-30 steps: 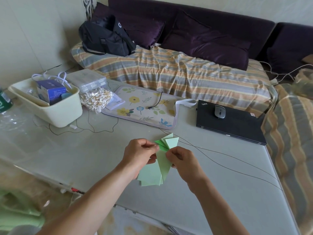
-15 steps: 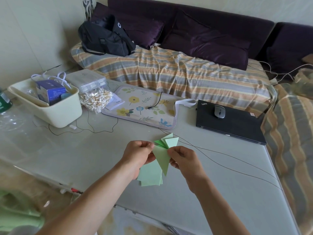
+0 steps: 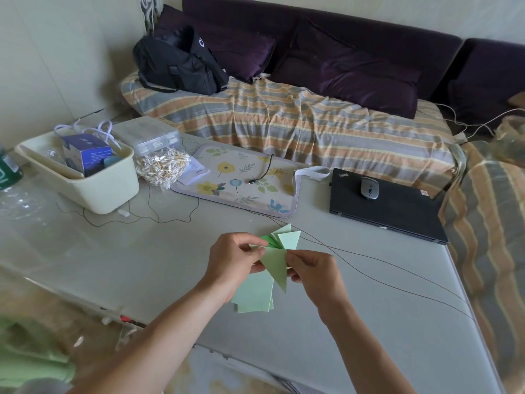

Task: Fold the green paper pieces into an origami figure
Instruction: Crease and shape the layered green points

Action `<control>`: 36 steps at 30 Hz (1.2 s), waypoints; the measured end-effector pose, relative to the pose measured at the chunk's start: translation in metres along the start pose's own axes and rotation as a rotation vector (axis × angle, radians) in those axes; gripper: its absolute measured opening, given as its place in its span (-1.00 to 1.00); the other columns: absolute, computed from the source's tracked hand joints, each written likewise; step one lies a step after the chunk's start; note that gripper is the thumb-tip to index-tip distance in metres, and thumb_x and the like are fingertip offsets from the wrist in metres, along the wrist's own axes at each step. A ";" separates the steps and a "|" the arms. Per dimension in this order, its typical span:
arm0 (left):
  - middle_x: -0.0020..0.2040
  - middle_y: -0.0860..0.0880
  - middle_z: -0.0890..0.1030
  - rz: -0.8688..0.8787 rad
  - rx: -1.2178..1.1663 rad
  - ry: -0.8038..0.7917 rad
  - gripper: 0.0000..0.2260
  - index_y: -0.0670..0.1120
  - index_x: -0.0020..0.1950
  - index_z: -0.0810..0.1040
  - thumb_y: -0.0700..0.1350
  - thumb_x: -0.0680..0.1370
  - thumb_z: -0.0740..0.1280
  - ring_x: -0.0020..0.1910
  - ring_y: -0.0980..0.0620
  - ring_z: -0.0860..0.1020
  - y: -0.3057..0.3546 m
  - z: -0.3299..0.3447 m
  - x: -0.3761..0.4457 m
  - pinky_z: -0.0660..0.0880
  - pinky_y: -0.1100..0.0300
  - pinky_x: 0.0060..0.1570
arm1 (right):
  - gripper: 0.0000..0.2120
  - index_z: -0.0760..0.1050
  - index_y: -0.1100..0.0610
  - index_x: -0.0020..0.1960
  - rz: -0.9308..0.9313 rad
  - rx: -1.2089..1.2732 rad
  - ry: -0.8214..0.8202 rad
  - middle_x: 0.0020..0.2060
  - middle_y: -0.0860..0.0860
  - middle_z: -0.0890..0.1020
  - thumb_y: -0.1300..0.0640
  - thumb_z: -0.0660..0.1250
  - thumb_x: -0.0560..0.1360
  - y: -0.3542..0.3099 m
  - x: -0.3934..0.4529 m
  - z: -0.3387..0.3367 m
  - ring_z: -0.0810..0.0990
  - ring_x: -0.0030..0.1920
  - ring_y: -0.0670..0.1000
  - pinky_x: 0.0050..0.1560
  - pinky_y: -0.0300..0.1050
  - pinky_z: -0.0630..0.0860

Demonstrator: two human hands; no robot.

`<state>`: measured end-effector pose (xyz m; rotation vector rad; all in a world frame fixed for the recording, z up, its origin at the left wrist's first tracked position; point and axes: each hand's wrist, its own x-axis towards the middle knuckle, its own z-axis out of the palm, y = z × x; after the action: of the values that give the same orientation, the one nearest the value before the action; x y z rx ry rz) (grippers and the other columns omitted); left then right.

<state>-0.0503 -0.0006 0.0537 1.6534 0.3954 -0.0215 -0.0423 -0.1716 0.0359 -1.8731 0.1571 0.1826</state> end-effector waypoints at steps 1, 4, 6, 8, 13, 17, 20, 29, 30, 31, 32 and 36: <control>-0.33 -0.09 0.48 0.016 0.015 0.020 -0.84 -0.12 -0.04 0.75 -0.34 0.52 0.45 -0.31 -0.04 0.62 -0.001 0.000 0.000 0.69 0.09 -0.13 | -0.76 0.74 0.00 -0.17 -0.006 -0.012 -0.005 -0.29 -0.02 0.75 0.19 0.35 0.56 0.000 -0.001 0.000 0.68 -0.26 0.07 0.02 0.09 0.63; -0.34 -0.09 0.51 0.037 0.034 0.055 -0.85 -0.11 -0.07 0.76 -0.34 0.51 0.46 -0.33 -0.02 0.63 0.000 0.000 -0.001 0.69 0.11 -0.15 | -0.79 0.74 0.01 -0.18 -0.019 -0.022 -0.016 -0.29 -0.01 0.75 0.18 0.37 0.54 -0.001 -0.001 0.001 0.71 -0.17 0.15 0.03 0.10 0.63; -0.34 -0.09 0.53 0.038 0.041 0.055 -0.85 -0.10 -0.08 0.76 -0.33 0.50 0.47 -0.34 -0.01 0.63 0.000 -0.001 -0.002 0.69 0.10 -0.15 | -0.83 0.73 0.02 -0.18 -0.018 -0.015 -0.010 -0.30 -0.01 0.74 0.18 0.40 0.52 -0.002 -0.001 0.000 0.71 -0.22 0.08 0.01 0.07 0.63; -0.32 -0.10 0.57 0.035 0.063 0.036 -0.86 -0.08 -0.09 0.77 -0.31 0.49 0.49 -0.33 -0.01 0.65 0.002 -0.001 -0.003 0.70 0.10 -0.17 | -0.91 0.70 0.05 -0.15 -0.011 0.002 -0.007 -0.30 -0.02 0.74 0.15 0.44 0.51 -0.001 0.000 0.000 0.68 -0.29 -0.05 -0.03 0.02 0.62; -0.27 -0.08 0.69 -0.016 0.050 -0.096 -0.87 -0.10 -0.06 0.76 -0.31 0.48 0.50 -0.27 0.00 0.71 0.009 -0.005 -0.007 0.70 0.06 -0.12 | -0.94 0.64 0.10 -0.14 0.005 0.095 -0.034 -0.33 -0.02 0.70 0.14 0.50 0.48 -0.002 0.000 -0.001 0.59 -0.31 -0.06 -0.13 -0.08 0.51; -0.24 -0.10 0.70 -0.056 0.008 -0.102 -0.92 -0.14 -0.06 0.73 -0.29 0.52 0.47 -0.26 -0.04 0.71 0.009 -0.006 -0.006 0.70 -0.02 -0.11 | -0.89 0.66 0.04 -0.18 -0.011 0.120 -0.076 -0.24 0.10 0.70 0.20 0.46 0.51 -0.003 0.001 -0.001 0.59 -0.23 0.00 -0.07 -0.03 0.52; -0.23 -0.08 0.68 -0.037 0.058 -0.026 -0.94 -0.14 -0.12 0.69 -0.24 0.55 0.45 -0.27 -0.04 0.69 0.007 -0.006 -0.005 0.70 0.03 -0.18 | -0.87 0.63 0.04 -0.19 -0.009 0.106 -0.086 -0.29 0.05 0.63 0.20 0.43 0.52 -0.002 0.002 0.000 0.53 -0.24 0.01 -0.09 -0.02 0.48; -0.40 0.03 0.66 0.140 0.350 -0.004 -0.92 -0.05 -0.21 0.71 -0.14 0.49 0.53 -0.44 0.15 0.60 0.004 -0.003 -0.004 0.66 0.12 -0.20 | -0.88 0.66 0.13 -0.14 -0.037 0.078 -0.157 -0.35 -0.08 0.61 0.11 0.45 0.54 -0.006 -0.002 0.001 0.49 -0.35 -0.12 -0.31 -0.37 0.39; -0.41 0.03 0.65 0.153 0.388 -0.005 -0.90 -0.02 -0.23 0.70 -0.11 0.49 0.53 -0.46 0.16 0.58 0.003 -0.002 -0.004 0.63 0.14 -0.20 | -0.88 0.66 0.13 -0.15 -0.043 0.071 -0.151 -0.36 -0.09 0.61 0.12 0.45 0.54 -0.004 -0.002 0.002 0.48 -0.36 -0.13 -0.33 -0.38 0.38; -0.42 0.03 0.65 0.160 0.416 -0.006 -0.88 -0.01 -0.25 0.69 -0.10 0.49 0.53 -0.46 0.15 0.56 0.003 -0.002 -0.005 0.60 0.15 -0.21 | -0.88 0.66 0.12 -0.16 -0.046 0.063 -0.145 -0.36 -0.09 0.61 0.13 0.45 0.54 -0.003 -0.002 0.002 0.48 -0.36 -0.12 -0.33 -0.36 0.37; -0.42 0.03 0.65 0.159 0.433 -0.007 -0.86 0.00 -0.27 0.68 -0.08 0.49 0.52 -0.45 0.14 0.55 0.003 -0.002 -0.005 0.59 0.16 -0.21 | -0.88 0.66 0.11 -0.17 -0.048 0.052 -0.137 -0.36 -0.09 0.61 0.13 0.44 0.54 -0.003 -0.001 0.003 0.48 -0.36 -0.12 -0.31 -0.33 0.37; -0.40 0.00 0.67 0.127 0.455 -0.003 -0.82 -0.02 -0.30 0.67 -0.06 0.51 0.50 -0.40 0.05 0.60 0.005 -0.001 -0.005 0.60 0.12 -0.20 | -0.87 0.67 0.09 -0.18 -0.047 0.024 -0.118 -0.37 -0.10 0.61 0.12 0.44 0.54 -0.004 -0.001 0.005 0.46 -0.36 -0.10 -0.27 -0.23 0.37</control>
<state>-0.0540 -0.0015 0.0596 2.1247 0.2953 -0.0197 -0.0425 -0.1658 0.0384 -1.8346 0.0347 0.2569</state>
